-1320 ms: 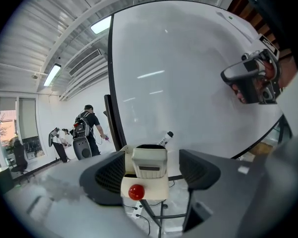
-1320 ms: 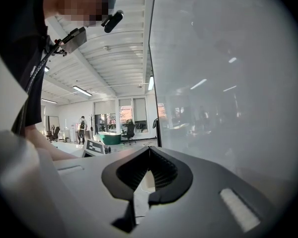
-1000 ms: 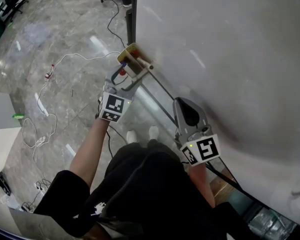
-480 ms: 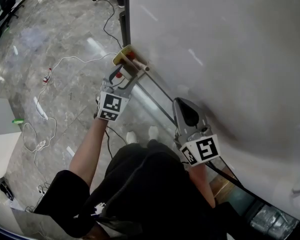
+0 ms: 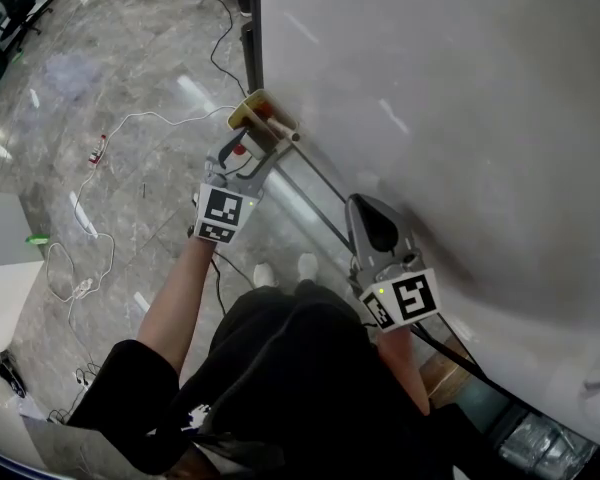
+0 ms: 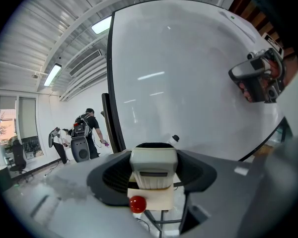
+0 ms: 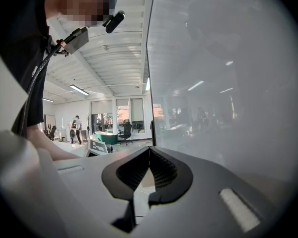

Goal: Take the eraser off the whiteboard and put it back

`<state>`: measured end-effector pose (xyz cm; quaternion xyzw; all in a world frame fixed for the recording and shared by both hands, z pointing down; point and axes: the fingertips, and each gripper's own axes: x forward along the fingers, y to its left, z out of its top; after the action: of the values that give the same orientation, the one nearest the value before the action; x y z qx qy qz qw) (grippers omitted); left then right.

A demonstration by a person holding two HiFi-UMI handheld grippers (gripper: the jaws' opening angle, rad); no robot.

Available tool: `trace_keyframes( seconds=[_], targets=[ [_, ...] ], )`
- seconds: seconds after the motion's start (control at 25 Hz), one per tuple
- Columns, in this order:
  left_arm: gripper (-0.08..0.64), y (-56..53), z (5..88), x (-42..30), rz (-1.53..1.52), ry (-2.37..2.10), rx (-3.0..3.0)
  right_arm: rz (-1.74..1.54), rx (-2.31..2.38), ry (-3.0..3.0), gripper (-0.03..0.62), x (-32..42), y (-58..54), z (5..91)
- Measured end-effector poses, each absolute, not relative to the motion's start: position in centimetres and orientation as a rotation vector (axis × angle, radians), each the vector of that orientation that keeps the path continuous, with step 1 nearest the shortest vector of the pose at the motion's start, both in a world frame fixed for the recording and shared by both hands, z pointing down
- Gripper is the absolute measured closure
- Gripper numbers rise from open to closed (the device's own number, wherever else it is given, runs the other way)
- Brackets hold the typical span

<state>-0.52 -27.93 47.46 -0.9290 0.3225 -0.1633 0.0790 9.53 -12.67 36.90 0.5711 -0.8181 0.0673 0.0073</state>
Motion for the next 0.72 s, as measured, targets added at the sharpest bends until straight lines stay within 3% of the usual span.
trace_keyframes(
  seconds=[0.72],
  targets=[
    [0.284, -24.5, 41.3, -2.9, -0.326, 1.065, -2.752, 0.166, 1.694, -2.665, 0.583, 7.8, -11.5, 35.4]
  ],
)
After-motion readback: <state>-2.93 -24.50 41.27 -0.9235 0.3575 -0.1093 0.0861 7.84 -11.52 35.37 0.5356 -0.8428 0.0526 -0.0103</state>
